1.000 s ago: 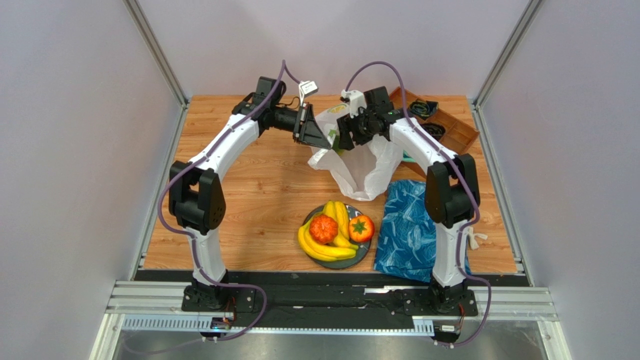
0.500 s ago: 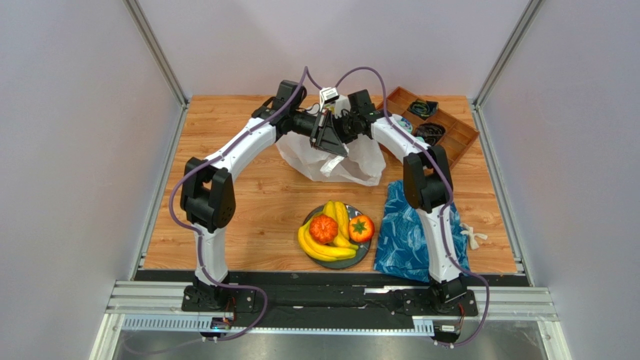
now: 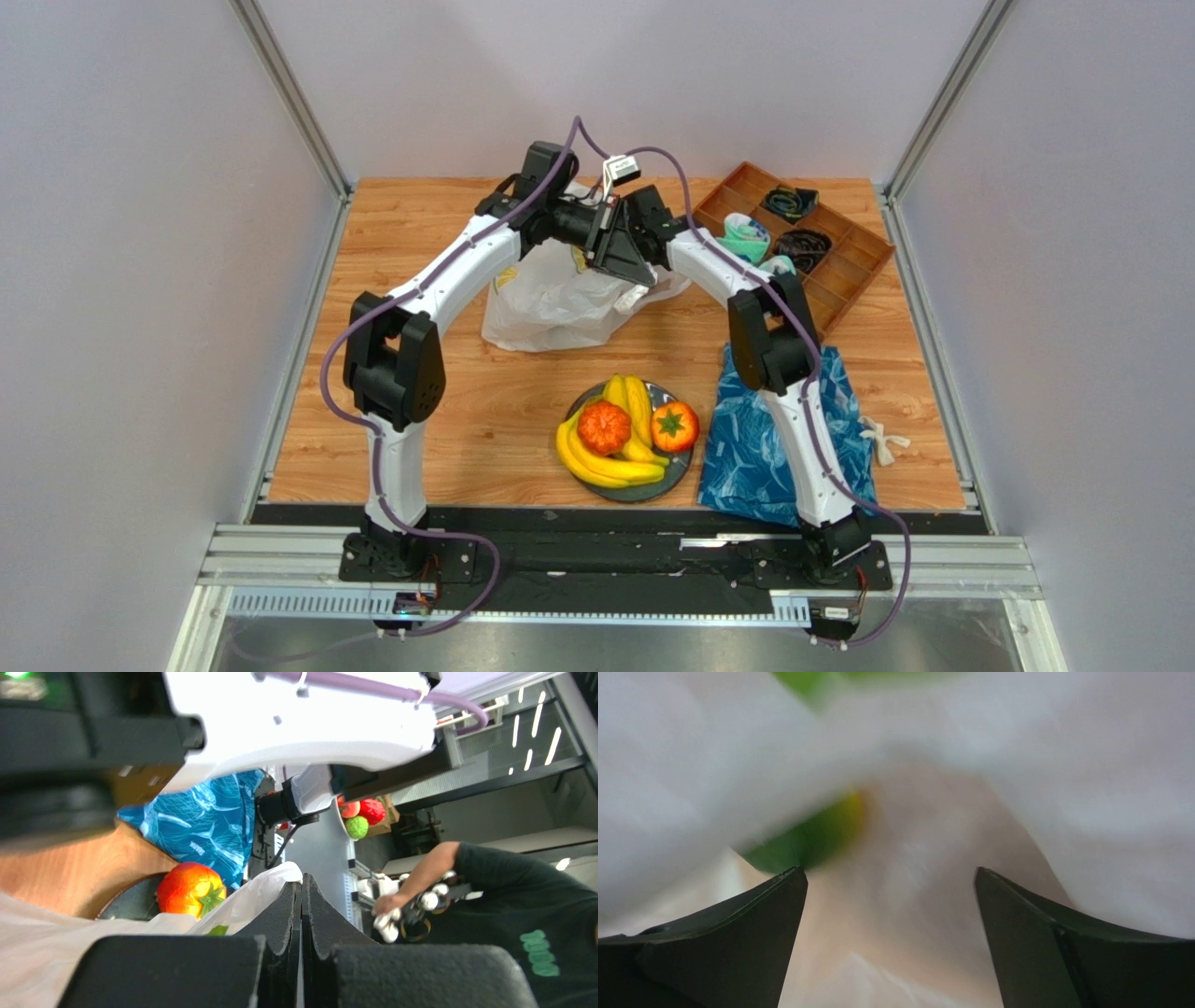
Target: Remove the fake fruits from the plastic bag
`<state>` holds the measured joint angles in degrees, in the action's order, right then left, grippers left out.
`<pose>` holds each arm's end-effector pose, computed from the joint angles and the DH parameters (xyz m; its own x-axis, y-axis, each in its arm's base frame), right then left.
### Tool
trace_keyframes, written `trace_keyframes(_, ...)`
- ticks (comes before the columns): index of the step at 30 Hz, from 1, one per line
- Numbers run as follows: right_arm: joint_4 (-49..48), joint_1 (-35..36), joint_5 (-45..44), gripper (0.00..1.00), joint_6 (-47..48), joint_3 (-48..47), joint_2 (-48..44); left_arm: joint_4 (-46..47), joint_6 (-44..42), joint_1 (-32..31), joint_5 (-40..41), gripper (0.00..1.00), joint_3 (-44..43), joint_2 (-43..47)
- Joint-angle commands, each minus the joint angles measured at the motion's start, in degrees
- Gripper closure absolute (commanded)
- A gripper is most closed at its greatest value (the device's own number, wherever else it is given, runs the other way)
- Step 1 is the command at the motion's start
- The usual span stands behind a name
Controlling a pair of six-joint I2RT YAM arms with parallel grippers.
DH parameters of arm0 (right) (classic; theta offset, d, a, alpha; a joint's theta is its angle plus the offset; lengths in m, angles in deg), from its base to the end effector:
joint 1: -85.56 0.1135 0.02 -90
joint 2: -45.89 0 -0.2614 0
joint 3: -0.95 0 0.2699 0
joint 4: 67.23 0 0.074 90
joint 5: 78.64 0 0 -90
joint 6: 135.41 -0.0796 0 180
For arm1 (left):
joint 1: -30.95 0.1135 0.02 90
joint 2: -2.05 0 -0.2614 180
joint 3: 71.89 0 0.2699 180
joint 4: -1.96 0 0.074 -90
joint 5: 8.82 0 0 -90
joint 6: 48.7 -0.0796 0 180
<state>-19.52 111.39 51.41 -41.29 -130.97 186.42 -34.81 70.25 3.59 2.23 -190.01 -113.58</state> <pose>0.4849 0.2916 0.1270 -0.7000 -0.4000 -0.5916 -0.7068 0.5061 0.4942 0.3873 -0.2884 0.3106 -0.8290 0.3245 -0.4555 0.4652 -0.0519 -0.8837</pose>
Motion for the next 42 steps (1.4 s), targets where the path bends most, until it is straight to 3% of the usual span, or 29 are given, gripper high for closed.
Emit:
trace_keyframes(1, 0.5, -7.5, -13.4, 0.03, -1.6, 15.3, -13.7, -3.2, -4.2, -0.2, -0.8, 1.0, -1.9, 2.5)
trace_keyframes(7, 5.5, -21.9, -22.4, 0.04, 1.6, 44.4, -39.9, -18.6, -18.9, -0.2, 1.1, 1.0, -0.5, 5.2)
trace_keyframes(9, 10.4, -22.5, -22.8, 0.04, 4.4, 52.2, -45.8, -20.1, -20.8, -0.2, 1.5, 1.0, 2.6, 8.0)
trace_keyframes(12, 9.6, -19.0, -18.4, 0.04, 5.0, 55.9, -53.6, -20.1, -22.0, -0.2, 2.3, 1.0, 6.7, 11.4)
trace_keyframes(16, 4.2, -10.1, -15.2, 0.04, 2.8, 50.4, -49.1, -23.3, -26.1, -0.2, 5.5, 1.0, 6.8, 9.8)
trace_keyframes(19, 2.0, -6.7, -13.2, 0.06, 2.3, 45.2, -42.5, -31.4, -34.5, -0.2, 13.7, 1.0, 3.9, 7.1)
trace_keyframes(26, 0.2, -5.7, -14.8, 0.09, 1.4, 37.2, -37.5, -37.5, -40.7, 5.5, 25.3, 1.0, -0.4, 7.2)
trace_keyframes(31, -2.8, -5.8, -10.8, 0.12, -1.2, 35.5, -35.9, -46.2, -51.2, 11.5, 24.4, 1.0, -4.4, 7.3)
trace_keyframes(34, -3.2, -5.5, -9.4, 0.16, -3.0, 30.6, -32.0, -66.3, -66.5, 11.9, 21.4, 1.0, -15.2, 0.3)
trace_keyframes(35, -2.7, -5.3, -9.3, 0.18, -3.2, 27.1, -30.5, -72.3, -67.2, 11.9, 21.8, 1.0, -15.7, -1.0)
trace_keyframes(42, -0.9, -2.2, -5.9, 0.31, -3.8, 19.2, -24.0, -72.3, -70.3, 10.3, 26.5, 1.0, -14.1, 1.4)
